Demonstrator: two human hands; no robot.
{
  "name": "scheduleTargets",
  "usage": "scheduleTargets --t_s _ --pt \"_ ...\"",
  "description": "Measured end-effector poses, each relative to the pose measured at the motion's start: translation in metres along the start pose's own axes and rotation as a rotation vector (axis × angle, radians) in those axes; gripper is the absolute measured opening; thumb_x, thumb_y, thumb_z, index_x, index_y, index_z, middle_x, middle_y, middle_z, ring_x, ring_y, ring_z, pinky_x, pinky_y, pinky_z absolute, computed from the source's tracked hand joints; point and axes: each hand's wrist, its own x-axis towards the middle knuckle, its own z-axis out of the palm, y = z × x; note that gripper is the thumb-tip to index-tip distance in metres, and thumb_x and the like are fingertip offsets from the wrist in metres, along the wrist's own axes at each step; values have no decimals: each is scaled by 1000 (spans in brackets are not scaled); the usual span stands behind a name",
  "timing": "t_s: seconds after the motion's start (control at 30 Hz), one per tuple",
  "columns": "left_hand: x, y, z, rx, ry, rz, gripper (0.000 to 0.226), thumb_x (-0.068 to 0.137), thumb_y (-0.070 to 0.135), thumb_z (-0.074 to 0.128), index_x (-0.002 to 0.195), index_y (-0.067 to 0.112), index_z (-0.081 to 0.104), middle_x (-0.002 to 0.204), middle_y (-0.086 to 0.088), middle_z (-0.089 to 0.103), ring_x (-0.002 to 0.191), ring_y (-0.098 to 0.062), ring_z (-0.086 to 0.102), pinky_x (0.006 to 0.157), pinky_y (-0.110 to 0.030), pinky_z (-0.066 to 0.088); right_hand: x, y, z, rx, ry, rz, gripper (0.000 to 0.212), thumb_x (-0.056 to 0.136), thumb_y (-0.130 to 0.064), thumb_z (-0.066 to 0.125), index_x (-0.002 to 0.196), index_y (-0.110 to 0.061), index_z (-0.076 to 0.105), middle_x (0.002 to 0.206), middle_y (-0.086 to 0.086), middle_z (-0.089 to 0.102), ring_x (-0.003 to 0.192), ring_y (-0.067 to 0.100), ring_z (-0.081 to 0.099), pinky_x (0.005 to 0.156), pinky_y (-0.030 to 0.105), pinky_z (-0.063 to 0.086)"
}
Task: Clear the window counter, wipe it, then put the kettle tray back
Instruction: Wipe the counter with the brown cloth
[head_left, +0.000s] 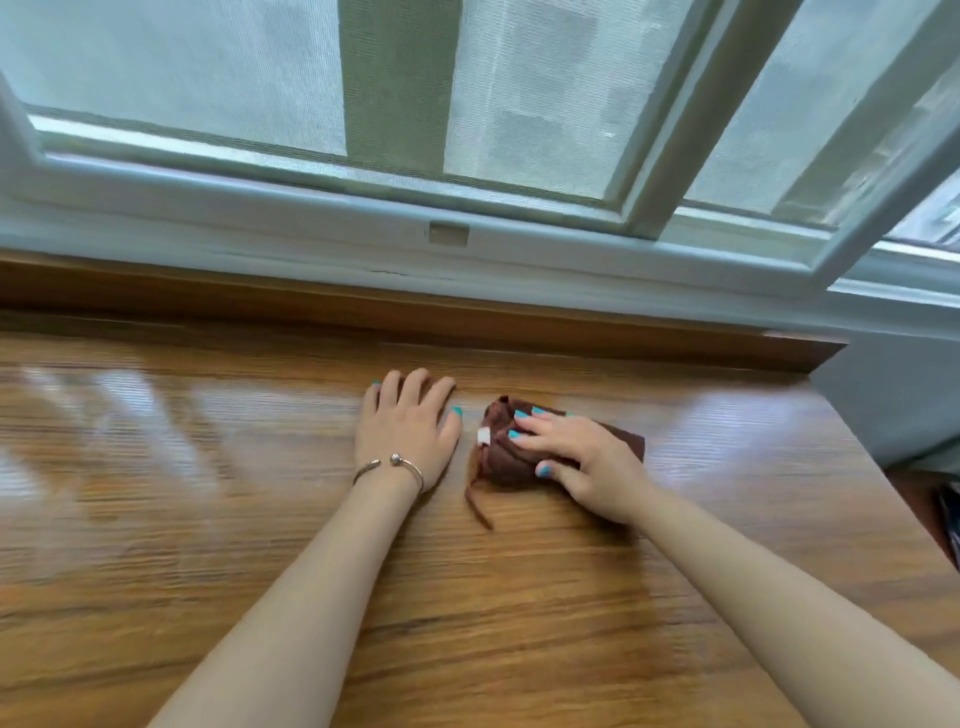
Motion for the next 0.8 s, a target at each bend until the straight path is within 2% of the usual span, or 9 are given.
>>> scheduleTargets --t_s 0.13,0.3,0.37,0.43,0.63,0.73,0.8 --pt "1 -1 3 35 26 15 48 96 51 29 142 42 32 150 8 33 137 -22 23 114 -41 18 65 25 -14 -23 64 59 43 94 -18 62 132 -35 58 143 -19 44 135 -1 34 116 34 28" --pt "4 0 3 29 38 4 48 95 51 29 142 41 33 150 8 32 138 -22 22 114 -41 16 88 35 -18 -40 55 69 40 96 -22 58 134 -36 56 145 -20 42 140 4 34 117 32 25" --pt "3 -1 4 22 21 8 48 96 51 29 142 41 34 150 7 33 138 -22 22 114 -42 16 78 25 -13 -30 78 81 41 97 -23 58 136 -34 54 148 -15 41 140 0 28 119 32 21" --pt "1 -2 6 34 25 10 49 94 52 27 141 41 36 148 7 35 136 -22 24 113 -41 18 56 12 -6 -52 62 50 43 97 -26 58 138 -36 50 149 -18 37 138 -7 21 119 25 15" --pt "3 -4 10 45 3 6 52 91 55 23 141 44 35 148 8 36 137 -22 23 113 -40 19 -31 11 6 -54 -54 -209 45 93 -42 49 138 -35 51 148 -21 35 142 -7 20 117 17 6" --pt "4 -2 10 55 8 5 58 88 57 17 141 44 34 148 8 36 137 -22 23 114 -41 18 -11 32 -9 -55 -41 -205 43 94 -37 52 137 -37 51 147 -21 36 142 -1 26 118 28 16" --pt "4 -1 10 67 41 14 60 86 58 17 140 41 40 145 5 41 135 -23 28 113 -41 23 21 56 -24 -50 5 -102 44 95 -25 57 137 -39 50 147 -18 38 141 4 30 118 36 22"
